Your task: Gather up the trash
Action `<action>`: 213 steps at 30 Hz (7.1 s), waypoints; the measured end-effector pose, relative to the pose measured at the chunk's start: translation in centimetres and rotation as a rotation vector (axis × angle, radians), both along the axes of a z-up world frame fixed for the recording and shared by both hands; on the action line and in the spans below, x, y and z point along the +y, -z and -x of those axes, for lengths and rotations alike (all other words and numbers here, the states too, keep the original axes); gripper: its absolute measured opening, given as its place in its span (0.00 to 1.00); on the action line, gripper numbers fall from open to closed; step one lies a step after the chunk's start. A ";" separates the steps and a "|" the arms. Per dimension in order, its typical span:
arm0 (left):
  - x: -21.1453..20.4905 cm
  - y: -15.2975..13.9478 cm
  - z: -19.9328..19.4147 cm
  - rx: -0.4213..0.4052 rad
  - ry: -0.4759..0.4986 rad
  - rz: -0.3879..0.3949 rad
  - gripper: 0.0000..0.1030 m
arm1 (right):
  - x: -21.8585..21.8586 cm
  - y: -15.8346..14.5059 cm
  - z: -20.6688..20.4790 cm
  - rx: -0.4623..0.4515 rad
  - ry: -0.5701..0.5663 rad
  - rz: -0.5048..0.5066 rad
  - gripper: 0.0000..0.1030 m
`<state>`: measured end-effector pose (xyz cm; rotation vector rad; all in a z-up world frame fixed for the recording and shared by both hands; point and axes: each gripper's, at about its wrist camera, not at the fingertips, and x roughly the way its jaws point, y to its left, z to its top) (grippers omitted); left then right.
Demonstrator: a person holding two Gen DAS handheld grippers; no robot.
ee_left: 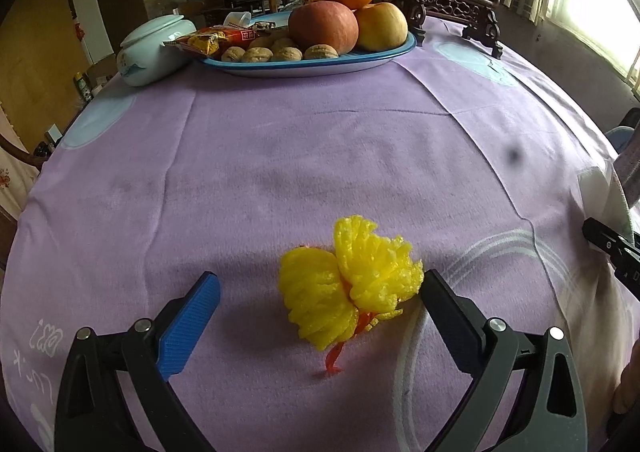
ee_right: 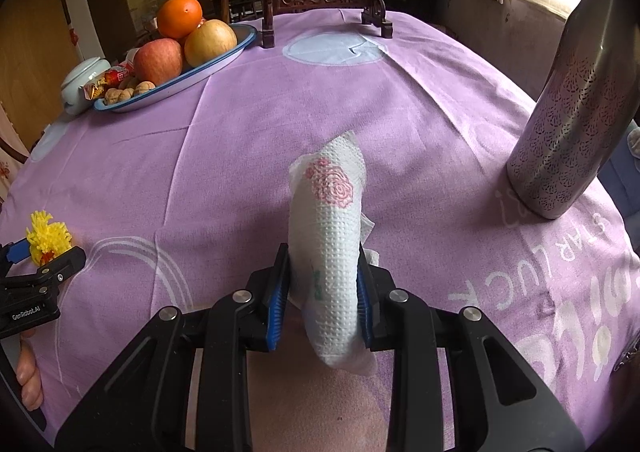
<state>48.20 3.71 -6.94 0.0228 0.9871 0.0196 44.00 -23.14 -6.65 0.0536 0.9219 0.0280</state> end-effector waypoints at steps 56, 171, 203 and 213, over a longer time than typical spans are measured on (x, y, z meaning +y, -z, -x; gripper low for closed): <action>-9.3 -15.9 29.2 -0.572 0.265 0.127 0.45 | -6.9 -13.0 32.1 -0.445 0.009 -0.121 0.18; -49.4 6.5 46.6 -0.154 1.185 0.008 0.91 | -36.9 11.8 59.6 -0.012 0.781 -0.209 0.68; -43.1 11.1 45.1 -0.035 1.052 -0.074 0.94 | -27.6 14.1 61.2 0.120 0.864 -0.156 0.85; -44.1 13.9 44.6 0.048 1.064 -0.120 0.94 | -28.0 16.5 60.7 0.194 0.877 -0.180 0.85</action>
